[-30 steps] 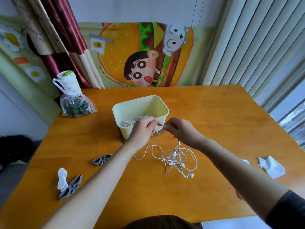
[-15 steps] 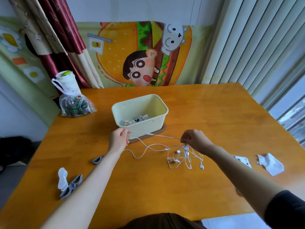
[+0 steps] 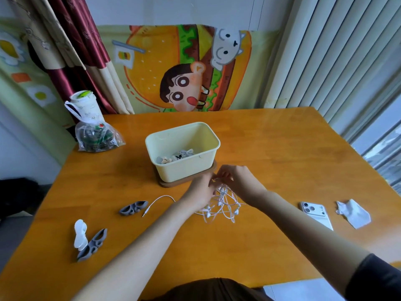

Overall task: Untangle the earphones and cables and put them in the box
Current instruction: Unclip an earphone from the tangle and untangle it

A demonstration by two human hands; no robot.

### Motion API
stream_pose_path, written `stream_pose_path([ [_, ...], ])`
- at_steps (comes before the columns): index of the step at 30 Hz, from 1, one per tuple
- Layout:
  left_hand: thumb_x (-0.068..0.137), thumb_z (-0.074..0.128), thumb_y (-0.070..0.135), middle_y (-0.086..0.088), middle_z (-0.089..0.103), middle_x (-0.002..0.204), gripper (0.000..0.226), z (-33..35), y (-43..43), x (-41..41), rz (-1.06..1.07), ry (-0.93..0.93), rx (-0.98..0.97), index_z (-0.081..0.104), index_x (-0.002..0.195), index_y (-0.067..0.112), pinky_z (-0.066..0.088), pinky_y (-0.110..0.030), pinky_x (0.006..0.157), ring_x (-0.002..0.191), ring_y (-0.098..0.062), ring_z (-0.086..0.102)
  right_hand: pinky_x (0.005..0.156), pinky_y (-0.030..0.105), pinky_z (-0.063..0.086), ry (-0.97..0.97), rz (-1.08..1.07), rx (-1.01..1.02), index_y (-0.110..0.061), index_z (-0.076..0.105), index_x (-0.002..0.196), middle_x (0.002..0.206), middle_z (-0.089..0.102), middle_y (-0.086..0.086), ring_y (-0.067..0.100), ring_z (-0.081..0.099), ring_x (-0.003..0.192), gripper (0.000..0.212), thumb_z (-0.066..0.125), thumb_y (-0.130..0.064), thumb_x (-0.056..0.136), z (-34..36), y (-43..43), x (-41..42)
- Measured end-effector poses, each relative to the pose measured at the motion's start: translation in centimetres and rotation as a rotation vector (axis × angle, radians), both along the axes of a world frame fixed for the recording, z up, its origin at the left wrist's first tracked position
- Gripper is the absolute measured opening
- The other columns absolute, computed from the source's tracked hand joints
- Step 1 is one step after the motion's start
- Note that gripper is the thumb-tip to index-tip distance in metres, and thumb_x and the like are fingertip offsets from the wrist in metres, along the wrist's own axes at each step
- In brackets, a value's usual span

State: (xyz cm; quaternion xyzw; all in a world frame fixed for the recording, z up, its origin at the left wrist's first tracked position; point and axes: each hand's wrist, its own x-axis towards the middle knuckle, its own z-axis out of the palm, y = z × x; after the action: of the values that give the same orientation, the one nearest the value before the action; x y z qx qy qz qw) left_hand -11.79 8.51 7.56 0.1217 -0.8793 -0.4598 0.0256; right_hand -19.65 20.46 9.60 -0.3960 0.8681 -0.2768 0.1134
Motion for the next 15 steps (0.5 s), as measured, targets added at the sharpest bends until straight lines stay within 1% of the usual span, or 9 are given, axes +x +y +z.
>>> stream_pose_path([
  [2,0.098,0.049,0.014,-0.007,0.052,0.066,0.026,0.2,-0.3,0.0,0.036,-0.013,-0.055,0.062,0.086,-0.004,0.030,-0.023,0.056,0.062,-0.015,0.046,0.074,0.031,0.049,-0.028,-0.022,-0.055,-0.008,0.066,0.091,0.086,0.069,0.002,0.015,0.061,0.078,0.006,0.064,-0.012,0.087,-0.4,0.4,-0.1],
  [3,0.099,0.048,0.014,-0.007,0.052,0.069,0.028,0.3,-0.5,0.0,0.045,-0.014,-0.069,0.062,0.082,-0.003,0.030,-0.020,0.054,0.065,-0.016,0.045,0.074,0.029,0.049,-0.048,-0.023,-0.064,-0.008,0.065,0.092,0.087,0.068,0.001,0.013,0.060,0.078,0.010,0.065,-0.017,0.087,-0.6,0.6,0.0],
  [5,0.099,0.046,0.011,-0.006,0.057,0.078,0.028,0.6,-0.8,0.0,0.049,0.012,-0.074,0.066,0.083,0.001,0.031,-0.019,0.060,0.074,-0.014,0.049,0.074,0.026,0.049,-0.072,-0.006,-0.021,-0.009,0.065,0.097,0.091,0.069,0.000,0.014,0.062,0.082,0.018,0.065,-0.025,0.088,-1.2,0.9,0.1],
  [7,0.099,0.043,0.010,-0.006,0.060,0.087,0.030,0.7,-0.9,-0.1,0.065,0.028,-0.062,0.071,0.087,0.005,0.033,-0.021,0.067,0.081,-0.014,0.052,0.075,0.026,0.048,-0.087,0.002,0.032,-0.012,0.066,0.100,0.095,0.069,0.000,0.013,0.062,0.083,0.019,0.065,-0.027,0.088,-1.6,1.0,0.3],
  [8,0.099,0.042,0.010,-0.006,0.060,0.085,0.032,0.8,-1.0,-0.1,0.079,0.033,-0.045,0.071,0.087,0.006,0.034,-0.021,0.067,0.079,-0.014,0.053,0.075,0.026,0.048,-0.096,-0.003,0.044,-0.013,0.067,0.100,0.094,0.069,0.000,0.012,0.060,0.082,0.019,0.065,-0.026,0.088,-1.7,1.0,0.3],
  [10,0.100,0.040,0.011,0.001,0.059,0.075,0.033,1.1,-1.4,0.0,0.116,0.046,0.009,0.069,0.085,0.008,0.038,-0.016,0.066,0.072,-0.007,0.052,0.074,0.025,0.047,-0.114,-0.026,0.048,-0.012,0.069,0.098,0.089,0.069,0.000,0.010,0.060,0.078,0.017,0.065,-0.026,0.088,-1.9,1.0,0.2],
  [12,0.101,0.038,0.012,0.006,0.054,0.068,0.033,1.4,-2.1,0.1,0.196,0.093,0.077,0.065,0.081,0.012,0.041,-0.019,0.070,0.068,-0.003,0.051,0.073,0.027,0.049,-0.124,-0.058,0.046,-0.013,0.070,0.094,0.080,0.067,-0.002,0.011,0.061,0.074,0.015,0.065,-0.026,0.088,-2.0,1.4,-0.2],
  [13,0.101,0.038,0.012,0.006,0.051,0.066,0.033,1.4,-2.6,0.2,0.245,0.117,0.096,0.063,0.080,0.013,0.041,-0.021,0.069,0.067,-0.005,0.050,0.072,0.029,0.050,-0.127,-0.079,0.045,-0.013,0.069,0.091,0.075,0.065,-0.003,0.012,0.062,0.071,0.012,0.065,-0.024,0.088,-2.1,1.6,-0.5],
  [15,0.102,0.037,0.013,0.005,0.049,0.066,0.033,1.4,-3.2,0.4,0.316,0.139,0.105,0.060,0.079,0.013,0.037,-0.014,0.059,0.064,-0.006,0.047,0.067,0.029,0.049,-0.135,-0.125,0.042,-0.016,0.069,0.086,0.066,0.063,-0.004,0.014,0.062,0.065,0.007,0.065,-0.021,0.088,-2.0,2.1,-1.1],
])
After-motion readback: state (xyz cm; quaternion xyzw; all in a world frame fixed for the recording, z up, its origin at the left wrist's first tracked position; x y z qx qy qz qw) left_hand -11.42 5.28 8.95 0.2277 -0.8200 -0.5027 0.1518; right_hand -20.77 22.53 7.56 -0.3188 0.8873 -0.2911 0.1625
